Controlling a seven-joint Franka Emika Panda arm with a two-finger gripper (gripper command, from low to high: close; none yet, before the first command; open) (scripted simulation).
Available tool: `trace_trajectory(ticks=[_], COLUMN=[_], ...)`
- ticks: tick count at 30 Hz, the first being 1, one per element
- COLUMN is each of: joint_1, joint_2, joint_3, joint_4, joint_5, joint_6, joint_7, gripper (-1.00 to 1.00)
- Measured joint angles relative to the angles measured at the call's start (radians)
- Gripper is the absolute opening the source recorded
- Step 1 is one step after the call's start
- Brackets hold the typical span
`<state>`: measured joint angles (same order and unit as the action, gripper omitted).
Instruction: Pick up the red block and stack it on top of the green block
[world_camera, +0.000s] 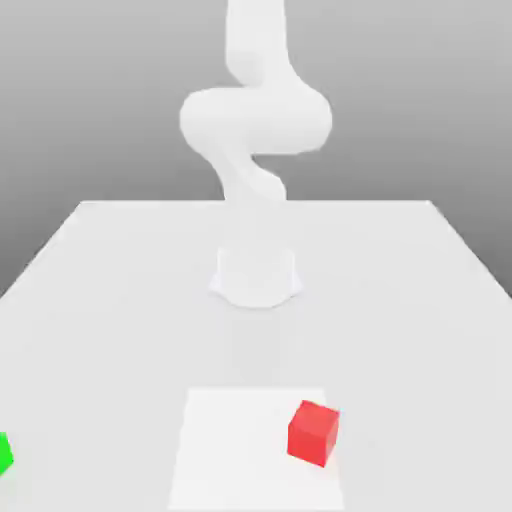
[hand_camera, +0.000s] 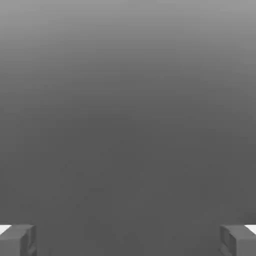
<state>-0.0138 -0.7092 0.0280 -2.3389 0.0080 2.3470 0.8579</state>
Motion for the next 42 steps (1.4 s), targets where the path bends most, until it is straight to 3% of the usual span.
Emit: trace_trajectory(ticks=[17, 21, 26, 27, 34, 39, 42], joint_1=[-0.046, -0.022, 0.022, 0.036, 0.039, 0.012, -0.045], joint_2=[0.622, 0.768, 0.951, 0.987, 0.996, 0.840, 0.824], joint_3=[0.169, 0.171, 0.111, 0.093, 0.089, 0.136, 0.089], joint_4=[-0.265, -0.323, -0.311, -0.305, -0.304, -0.329, -0.275], joint_5=[-0.027, -0.051, -0.138, -0.155, -0.162, -0.072, -0.028], joint_6=[0.322, 0.399, 0.541, 0.571, 0.580, 0.451, 0.381], joint_7=[0.455, 0.569, 0.652, 0.666, 0.671, 0.604, 0.638], gripper=[0.00, 0.00, 0.00, -1.00, -1.00, -1.00, -1.00])
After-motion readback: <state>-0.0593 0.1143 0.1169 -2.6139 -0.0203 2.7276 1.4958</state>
